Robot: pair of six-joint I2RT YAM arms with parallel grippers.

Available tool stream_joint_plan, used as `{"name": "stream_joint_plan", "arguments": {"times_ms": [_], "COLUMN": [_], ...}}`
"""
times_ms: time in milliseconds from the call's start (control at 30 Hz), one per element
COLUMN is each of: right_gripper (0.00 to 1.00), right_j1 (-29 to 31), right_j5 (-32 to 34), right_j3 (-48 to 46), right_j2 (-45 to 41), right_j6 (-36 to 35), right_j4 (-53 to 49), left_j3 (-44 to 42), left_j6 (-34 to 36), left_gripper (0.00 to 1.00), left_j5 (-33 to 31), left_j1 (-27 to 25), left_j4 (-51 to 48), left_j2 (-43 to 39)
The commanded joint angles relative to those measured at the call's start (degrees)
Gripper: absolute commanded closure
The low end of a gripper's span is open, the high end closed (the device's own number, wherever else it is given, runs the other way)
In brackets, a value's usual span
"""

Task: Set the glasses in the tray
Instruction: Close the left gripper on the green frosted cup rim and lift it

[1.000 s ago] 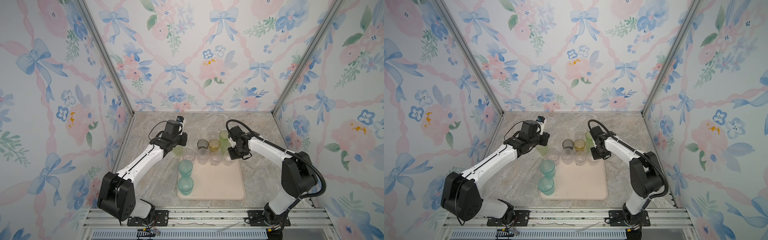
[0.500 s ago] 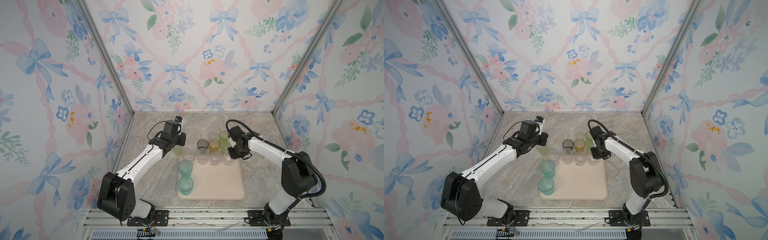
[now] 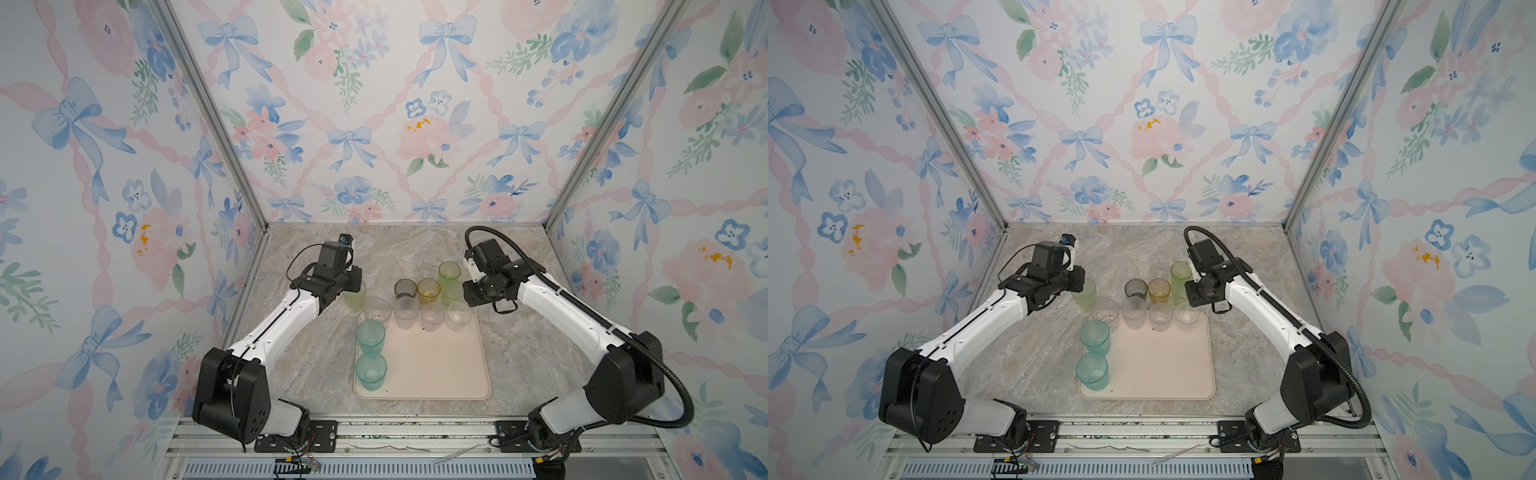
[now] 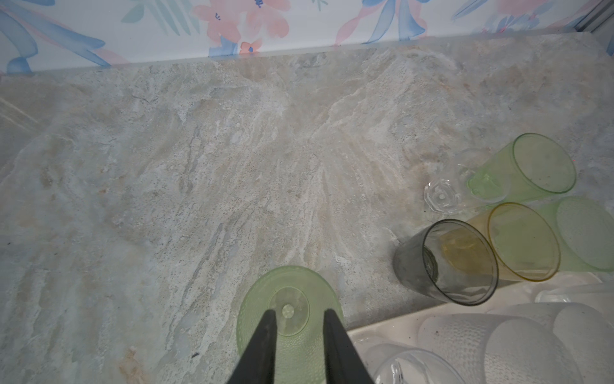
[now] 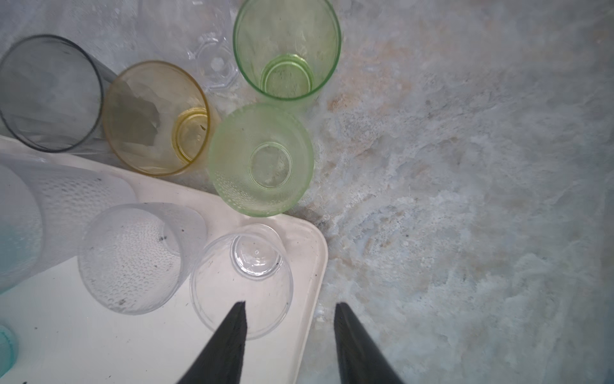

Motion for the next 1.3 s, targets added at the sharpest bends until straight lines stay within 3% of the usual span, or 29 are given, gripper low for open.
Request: {"name": "stream_joint_plan", "arguments": {"times_ms": [0,267,767,1267], "right_gripper": [0.51,0.49,0.49,0.49], "right_j1": [-0.7,-1.5,-2.4,-2.5], "right_j5": [1.2,0.0,-1.7,-2.4], "right_j3": [1.7,0.5,-2.1,-2.5], "right_j2": [-3.8,-6.0,-7.6,-7.0], "right_j6": [-0.1,0.7,0.3,0.5], "right_j4": [-0.8,2.1,3.5,3.9], "left_j3": [1.8,4.1,4.7,5.1], "left_j6": [-0.8,-0.8,-0.3,0.6], "left_gripper": [0.75,0.69,0.75,0.81], "left_j5": [-1.7,-2.2,2.4,1.7], "left_j1": [1.2,1.9,4.5,4.9], "left_j4": [-5.4,-9.7,-11.1,-11.1], "left_j2": [0.8,3.5,8.9,12.2]}}
